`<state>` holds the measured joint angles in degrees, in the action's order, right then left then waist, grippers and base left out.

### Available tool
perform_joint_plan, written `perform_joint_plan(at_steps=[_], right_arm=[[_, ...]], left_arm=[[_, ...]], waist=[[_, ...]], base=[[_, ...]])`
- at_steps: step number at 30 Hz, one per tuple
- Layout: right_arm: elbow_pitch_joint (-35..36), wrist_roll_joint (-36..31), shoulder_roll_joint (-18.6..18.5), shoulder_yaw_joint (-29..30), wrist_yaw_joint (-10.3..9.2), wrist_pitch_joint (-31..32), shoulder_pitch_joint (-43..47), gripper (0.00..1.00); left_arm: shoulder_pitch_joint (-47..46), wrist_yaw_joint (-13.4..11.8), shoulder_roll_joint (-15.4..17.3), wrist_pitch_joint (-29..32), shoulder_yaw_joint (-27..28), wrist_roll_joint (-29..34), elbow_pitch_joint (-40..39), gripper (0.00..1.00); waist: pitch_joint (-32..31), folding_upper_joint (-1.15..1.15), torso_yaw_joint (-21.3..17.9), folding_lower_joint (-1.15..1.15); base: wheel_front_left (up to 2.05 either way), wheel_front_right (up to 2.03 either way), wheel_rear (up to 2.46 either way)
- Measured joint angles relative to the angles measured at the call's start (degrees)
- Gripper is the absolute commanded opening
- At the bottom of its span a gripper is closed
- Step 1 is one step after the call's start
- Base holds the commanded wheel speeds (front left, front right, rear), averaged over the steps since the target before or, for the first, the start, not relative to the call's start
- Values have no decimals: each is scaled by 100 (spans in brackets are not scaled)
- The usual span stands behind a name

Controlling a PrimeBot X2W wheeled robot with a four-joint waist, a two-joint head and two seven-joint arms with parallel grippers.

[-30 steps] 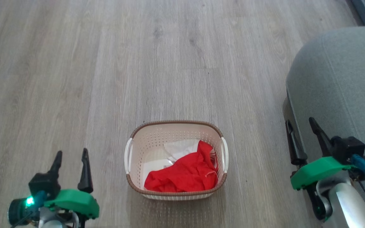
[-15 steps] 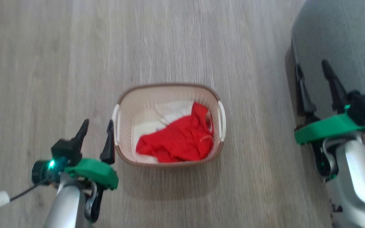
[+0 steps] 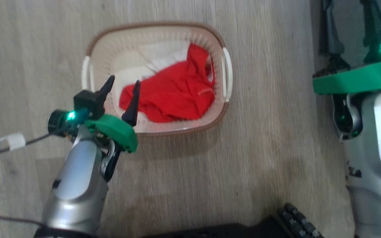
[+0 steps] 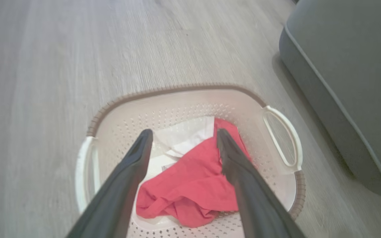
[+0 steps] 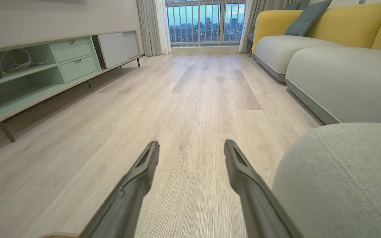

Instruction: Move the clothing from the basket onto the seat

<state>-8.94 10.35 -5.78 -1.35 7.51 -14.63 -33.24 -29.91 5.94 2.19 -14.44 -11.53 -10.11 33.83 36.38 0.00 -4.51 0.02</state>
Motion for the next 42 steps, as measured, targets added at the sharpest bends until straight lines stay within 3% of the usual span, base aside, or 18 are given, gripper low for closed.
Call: perform_joint_plan(at_steps=[16,28,31,42], right_arm=[[316,-40,188,-114,0,0,-530,100],[523,91,211,-111,0,0,-612,100],[573,151,212,-107,0,0,-598,100],[764,292,221,-62,0,0,-406,100]], left_arm=[[-1775,147,19,-1,-932,460,1933,100],[-2854,32,210,66,-1579,1067,3565,100],[-3044,-108,237,158,-1723,1217,3743,100],[-3305,-151,389,413,-2148,1491,3965,100]], waist=[[1590,0,-562,-1],[2041,0,-998,-2],[2093,0,-1064,-2],[2222,0,-1186,-2]], base=[[0,0,0],[0,0,0],[0,0,0],[0,0,0]])
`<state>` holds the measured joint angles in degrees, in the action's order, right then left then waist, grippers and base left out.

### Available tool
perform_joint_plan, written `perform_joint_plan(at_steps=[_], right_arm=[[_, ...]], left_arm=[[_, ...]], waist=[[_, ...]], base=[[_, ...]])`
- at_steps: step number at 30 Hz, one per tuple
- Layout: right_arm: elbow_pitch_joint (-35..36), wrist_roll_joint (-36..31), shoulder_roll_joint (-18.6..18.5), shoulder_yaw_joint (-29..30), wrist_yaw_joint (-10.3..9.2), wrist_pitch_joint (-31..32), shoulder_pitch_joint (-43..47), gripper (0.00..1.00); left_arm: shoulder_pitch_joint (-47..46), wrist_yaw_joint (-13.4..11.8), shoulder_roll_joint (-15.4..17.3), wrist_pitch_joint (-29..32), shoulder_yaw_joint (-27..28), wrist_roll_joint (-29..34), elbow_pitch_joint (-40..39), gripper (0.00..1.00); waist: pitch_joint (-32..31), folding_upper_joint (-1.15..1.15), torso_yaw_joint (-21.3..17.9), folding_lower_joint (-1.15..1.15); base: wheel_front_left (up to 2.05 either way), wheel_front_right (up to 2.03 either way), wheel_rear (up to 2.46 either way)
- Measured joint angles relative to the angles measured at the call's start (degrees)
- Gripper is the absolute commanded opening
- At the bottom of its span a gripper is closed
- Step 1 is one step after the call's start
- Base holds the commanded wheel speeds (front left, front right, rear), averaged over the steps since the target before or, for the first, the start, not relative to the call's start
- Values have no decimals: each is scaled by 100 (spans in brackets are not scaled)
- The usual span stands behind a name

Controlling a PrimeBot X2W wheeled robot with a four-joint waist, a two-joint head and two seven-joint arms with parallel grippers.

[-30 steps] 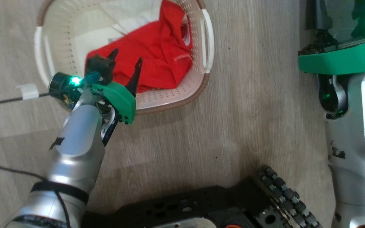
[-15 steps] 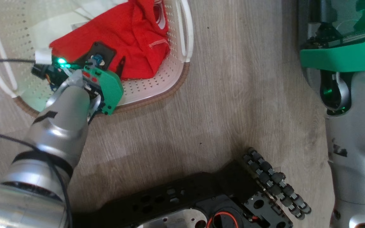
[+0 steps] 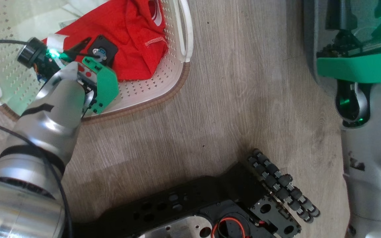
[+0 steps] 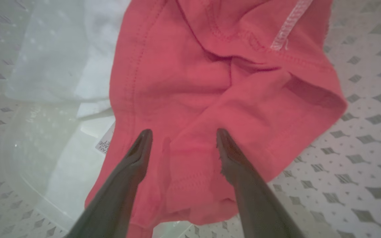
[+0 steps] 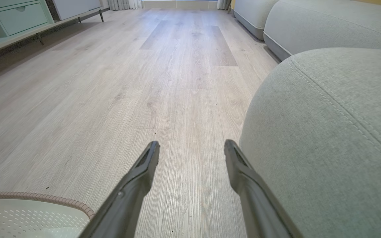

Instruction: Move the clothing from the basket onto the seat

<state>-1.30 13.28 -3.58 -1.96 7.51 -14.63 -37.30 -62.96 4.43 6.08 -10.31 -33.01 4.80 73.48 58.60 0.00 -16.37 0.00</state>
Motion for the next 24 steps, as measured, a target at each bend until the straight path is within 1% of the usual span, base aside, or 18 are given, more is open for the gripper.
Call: perform_joint_plan(at_steps=[5,6,7,8,18,24], right_arm=[[58,1,5,38,0,0,55,100],[66,8,5,51,0,0,55,100],[66,27,5,60,0,0,55,100],[67,38,5,66,0,0,55,100],[-1,91,8,124,0,0,22,100],[-156,75,10,167,0,0,-104,100]], left_arm=[[-71,5,-7,22,-24,-26,18,100],[-71,21,-7,20,-24,-35,23,60],[-71,44,-7,16,-21,-46,31,2],[-71,49,-7,9,-20,-92,41,0],[-74,73,-10,-279,55,-363,64,0],[-59,101,-70,-390,137,-586,25,0]], waist=[[25,0,-22,0],[25,0,-23,0],[24,0,-24,0],[22,0,-26,0],[-128,0,-40,0],[-402,0,-31,0]], base=[[0,0,0],[0,0,0],[0,0,0],[0,0,0],[0,0,0],[0,0,0]])
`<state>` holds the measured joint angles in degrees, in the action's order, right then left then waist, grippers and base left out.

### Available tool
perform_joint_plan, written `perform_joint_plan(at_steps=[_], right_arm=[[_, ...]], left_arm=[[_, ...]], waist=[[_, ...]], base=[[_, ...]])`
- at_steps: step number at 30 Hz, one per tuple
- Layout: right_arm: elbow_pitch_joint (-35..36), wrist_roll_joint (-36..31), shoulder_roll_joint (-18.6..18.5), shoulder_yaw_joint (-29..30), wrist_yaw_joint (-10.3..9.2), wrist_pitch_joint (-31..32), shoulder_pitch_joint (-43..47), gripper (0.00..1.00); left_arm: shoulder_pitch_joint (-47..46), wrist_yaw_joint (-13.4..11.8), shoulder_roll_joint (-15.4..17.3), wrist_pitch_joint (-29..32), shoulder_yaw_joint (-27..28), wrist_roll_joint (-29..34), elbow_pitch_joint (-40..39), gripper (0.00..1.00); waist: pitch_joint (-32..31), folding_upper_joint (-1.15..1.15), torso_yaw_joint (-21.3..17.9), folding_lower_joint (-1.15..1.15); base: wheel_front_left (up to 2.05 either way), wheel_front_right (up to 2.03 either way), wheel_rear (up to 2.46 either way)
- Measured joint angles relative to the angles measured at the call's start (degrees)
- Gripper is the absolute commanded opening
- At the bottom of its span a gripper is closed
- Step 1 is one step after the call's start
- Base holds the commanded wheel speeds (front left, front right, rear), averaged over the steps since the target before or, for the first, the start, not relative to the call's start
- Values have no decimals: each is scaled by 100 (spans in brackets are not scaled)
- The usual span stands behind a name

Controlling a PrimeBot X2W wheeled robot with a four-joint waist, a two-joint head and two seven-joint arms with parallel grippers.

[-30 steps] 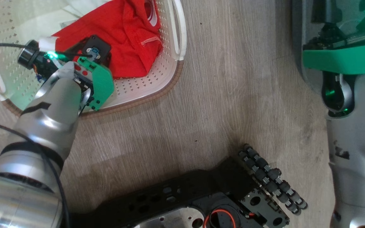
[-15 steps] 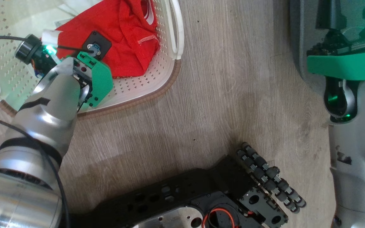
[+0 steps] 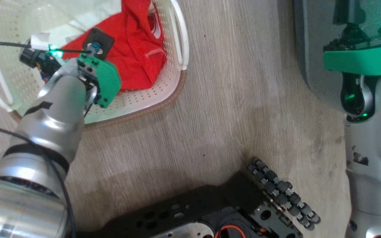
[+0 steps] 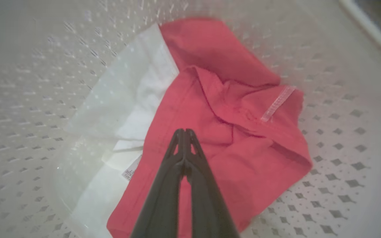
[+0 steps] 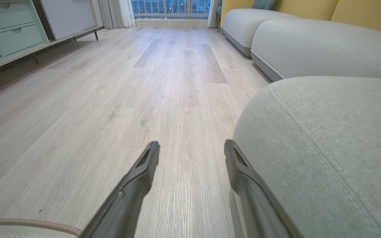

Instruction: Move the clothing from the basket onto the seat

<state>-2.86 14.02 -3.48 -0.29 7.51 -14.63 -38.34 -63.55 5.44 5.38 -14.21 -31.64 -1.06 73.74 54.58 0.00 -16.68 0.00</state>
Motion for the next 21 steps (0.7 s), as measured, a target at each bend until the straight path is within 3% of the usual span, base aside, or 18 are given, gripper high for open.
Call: perform_joint_plan(at_steps=[11,20,21], right_arm=[[-359,-349,0,103,0,0,136,100],[-733,-353,-118,88,0,0,465,100],[-771,-352,-144,76,0,0,516,100]], left_arm=[[688,93,-245,-18,58,-475,-713,0],[1541,81,-303,-18,433,-992,-1973,0],[1664,76,-304,-18,480,-1020,-2148,16]], waist=[[-998,0,330,-1],[-1932,0,722,-1],[-2041,0,766,-1]], base=[[0,0,0],[0,0,0],[0,0,0]])
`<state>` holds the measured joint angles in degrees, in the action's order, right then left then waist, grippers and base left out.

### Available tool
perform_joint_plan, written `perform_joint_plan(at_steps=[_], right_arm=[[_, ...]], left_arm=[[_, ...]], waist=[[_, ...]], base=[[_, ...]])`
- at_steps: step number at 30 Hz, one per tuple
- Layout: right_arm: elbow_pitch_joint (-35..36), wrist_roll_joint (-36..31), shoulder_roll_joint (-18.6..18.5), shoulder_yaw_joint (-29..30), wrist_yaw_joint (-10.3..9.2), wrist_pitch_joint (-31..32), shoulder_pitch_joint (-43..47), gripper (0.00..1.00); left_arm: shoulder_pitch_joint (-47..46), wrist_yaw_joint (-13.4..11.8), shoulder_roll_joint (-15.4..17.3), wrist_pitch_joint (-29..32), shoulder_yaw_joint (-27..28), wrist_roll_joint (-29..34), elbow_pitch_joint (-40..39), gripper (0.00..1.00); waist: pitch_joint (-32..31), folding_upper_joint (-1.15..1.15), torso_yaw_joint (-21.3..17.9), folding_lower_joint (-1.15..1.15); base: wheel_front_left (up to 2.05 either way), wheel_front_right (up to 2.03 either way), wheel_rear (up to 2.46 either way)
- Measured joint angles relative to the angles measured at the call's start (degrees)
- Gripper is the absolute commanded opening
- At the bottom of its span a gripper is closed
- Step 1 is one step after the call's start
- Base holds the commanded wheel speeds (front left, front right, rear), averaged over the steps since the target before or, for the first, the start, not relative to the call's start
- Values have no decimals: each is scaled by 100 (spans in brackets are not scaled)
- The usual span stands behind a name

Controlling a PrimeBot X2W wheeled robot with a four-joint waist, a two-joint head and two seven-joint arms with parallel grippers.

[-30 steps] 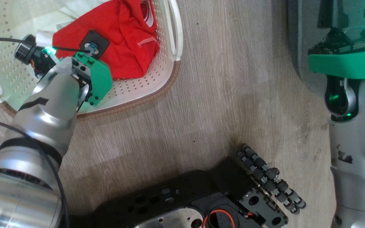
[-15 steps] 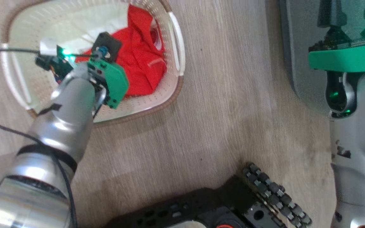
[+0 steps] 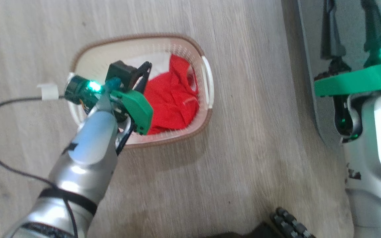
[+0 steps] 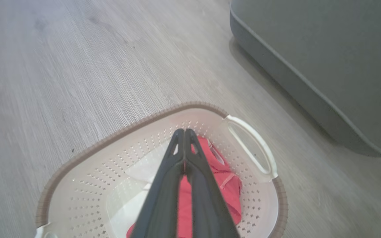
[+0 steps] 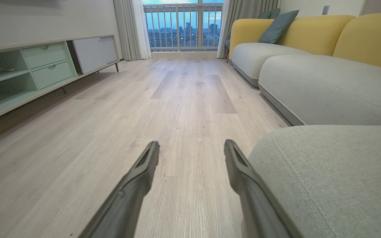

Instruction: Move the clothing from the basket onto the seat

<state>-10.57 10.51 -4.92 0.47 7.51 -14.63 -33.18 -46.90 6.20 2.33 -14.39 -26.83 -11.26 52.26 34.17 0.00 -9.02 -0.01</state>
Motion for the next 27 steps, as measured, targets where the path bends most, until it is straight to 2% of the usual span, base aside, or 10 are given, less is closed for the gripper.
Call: perform_joint_plan(at_steps=[1,2,13,19,27], right_arm=[[-42,9,-23,-8,0,0,48,100],[-86,9,-49,-14,0,0,100,100],[-391,125,-113,-103,0,0,569,100],[-513,176,-136,-116,0,0,845,100],[-649,216,-159,-114,0,0,1277,100]], left_arm=[[129,-8,-2,-1,57,-15,-181,51],[263,-12,-4,-4,113,-40,-356,100],[1421,-58,-8,-5,708,41,-1815,100],[2040,-65,-9,-5,1201,86,-2484,100],[2774,-192,-8,-5,1993,167,-3184,100]], waist=[[-108,0,43,0],[-223,0,89,0],[-1296,0,456,0],[-1841,0,628,0],[-2460,0,792,0]], base=[[0,0,0],[0,0,0],[0,0,0],[0,0,0],[0,0,0]])
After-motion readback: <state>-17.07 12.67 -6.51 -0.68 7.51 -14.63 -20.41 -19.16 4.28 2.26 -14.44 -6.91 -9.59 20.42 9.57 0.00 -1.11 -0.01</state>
